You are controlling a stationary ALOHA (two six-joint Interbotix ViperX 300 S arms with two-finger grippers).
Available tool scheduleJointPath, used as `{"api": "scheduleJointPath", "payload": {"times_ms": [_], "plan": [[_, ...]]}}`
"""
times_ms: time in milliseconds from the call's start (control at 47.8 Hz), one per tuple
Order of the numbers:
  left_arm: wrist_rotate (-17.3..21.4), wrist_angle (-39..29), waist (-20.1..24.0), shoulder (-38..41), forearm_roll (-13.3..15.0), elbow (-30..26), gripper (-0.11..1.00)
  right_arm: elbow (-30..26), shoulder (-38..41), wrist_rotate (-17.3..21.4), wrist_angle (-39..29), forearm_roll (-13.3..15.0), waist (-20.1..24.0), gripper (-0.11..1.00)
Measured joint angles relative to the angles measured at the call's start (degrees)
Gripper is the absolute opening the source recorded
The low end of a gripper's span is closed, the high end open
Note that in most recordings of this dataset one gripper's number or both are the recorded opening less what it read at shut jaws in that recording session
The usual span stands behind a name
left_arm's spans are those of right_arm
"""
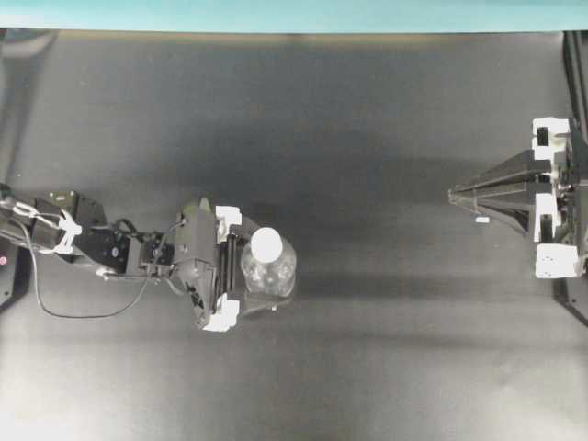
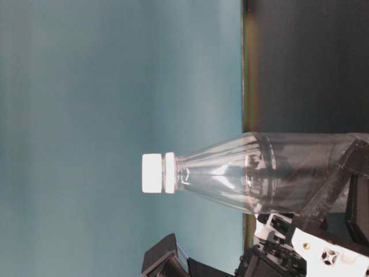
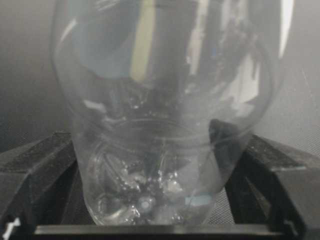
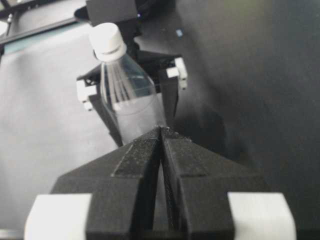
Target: Open the bottle cap by holding the bottle with the left arm and twisting the cap with the right arm.
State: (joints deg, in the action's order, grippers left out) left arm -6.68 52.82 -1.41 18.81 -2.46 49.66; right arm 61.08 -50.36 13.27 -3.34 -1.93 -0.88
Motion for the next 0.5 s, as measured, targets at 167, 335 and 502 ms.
{"api": "scheduleJointPath", "payload": {"times_ms": [167, 335, 502], "plan": [[0.70, -0.70, 0.09, 0.00, 0.09, 0.00, 0.82, -0.26, 0.00, 0.70, -2.55, 0.00, 0.97, 0.00], [1.67, -1.05, 0.09, 0.00, 0.00, 0.00, 0.82, -2.29, 0.35, 3.08, -9.05, -0.09, 1.41, 0.00], [2.46, -1.14, 0.09, -0.09, 0.00, 0.00, 0.82, -8.44, 3.25, 6.94, -20.74, -0.53, 3.52, 0.00]]}}
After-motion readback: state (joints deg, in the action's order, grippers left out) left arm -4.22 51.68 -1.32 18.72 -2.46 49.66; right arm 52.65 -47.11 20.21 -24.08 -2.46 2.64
